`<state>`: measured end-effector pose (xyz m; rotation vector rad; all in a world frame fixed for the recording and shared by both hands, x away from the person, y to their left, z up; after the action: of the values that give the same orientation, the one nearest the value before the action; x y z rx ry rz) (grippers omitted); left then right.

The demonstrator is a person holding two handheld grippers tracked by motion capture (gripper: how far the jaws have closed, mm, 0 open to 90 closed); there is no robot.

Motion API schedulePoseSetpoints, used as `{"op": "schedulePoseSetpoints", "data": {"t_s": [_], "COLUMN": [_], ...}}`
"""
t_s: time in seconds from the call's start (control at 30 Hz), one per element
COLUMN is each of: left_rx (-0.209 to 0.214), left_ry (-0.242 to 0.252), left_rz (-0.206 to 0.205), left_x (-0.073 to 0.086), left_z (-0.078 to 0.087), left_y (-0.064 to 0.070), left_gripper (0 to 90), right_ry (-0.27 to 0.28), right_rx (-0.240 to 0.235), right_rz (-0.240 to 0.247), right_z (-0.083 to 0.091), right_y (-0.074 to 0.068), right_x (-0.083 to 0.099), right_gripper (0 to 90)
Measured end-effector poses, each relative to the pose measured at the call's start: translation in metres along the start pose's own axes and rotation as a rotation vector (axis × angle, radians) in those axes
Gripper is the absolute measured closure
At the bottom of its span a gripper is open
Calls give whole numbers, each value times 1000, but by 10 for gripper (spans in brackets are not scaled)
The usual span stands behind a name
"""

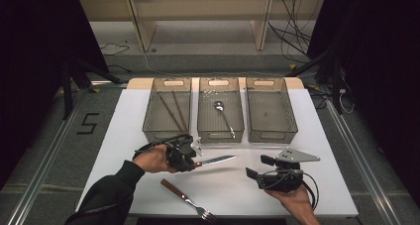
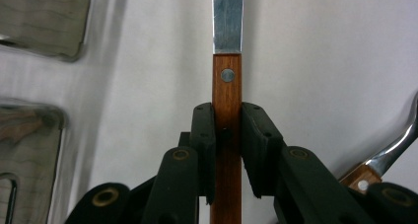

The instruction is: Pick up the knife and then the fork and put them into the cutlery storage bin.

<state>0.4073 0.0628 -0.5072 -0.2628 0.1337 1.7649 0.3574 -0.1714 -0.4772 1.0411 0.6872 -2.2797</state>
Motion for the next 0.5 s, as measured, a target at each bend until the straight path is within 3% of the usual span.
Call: {"op": "schedulePoseSetpoints", "data": {"t_s": [0.2, 0.33, 0.5], "left_rx": [-2, -6, -15], "left_ry": [54, 85, 158], "left_rz": [99, 131, 202], "left_x": [-7, -12, -22], "left_z": [7, 11, 18], "left_y": [-6, -8, -15], "left_gripper": [762, 762, 762], "right_ry": [5, 9, 16], "right_rx": [0, 3, 9], "right_rz": [3, -1, -3], "right_z": [0, 1, 2], "right_y": [-1, 0, 0], "right_x": [-1, -1, -1], "right_gripper": [254, 254, 253]}}
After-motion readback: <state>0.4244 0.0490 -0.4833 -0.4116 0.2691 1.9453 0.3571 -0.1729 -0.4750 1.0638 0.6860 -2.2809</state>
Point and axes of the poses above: each handheld gripper's, and its own axes: z roughly backward along the jaws, x roughly out of its underside, y roughly to its right, the point moved 8 cm from there along -z, roughly forward along the jaws, and after that the axes turned 5 degrees about -y, right-handed, at the moved point
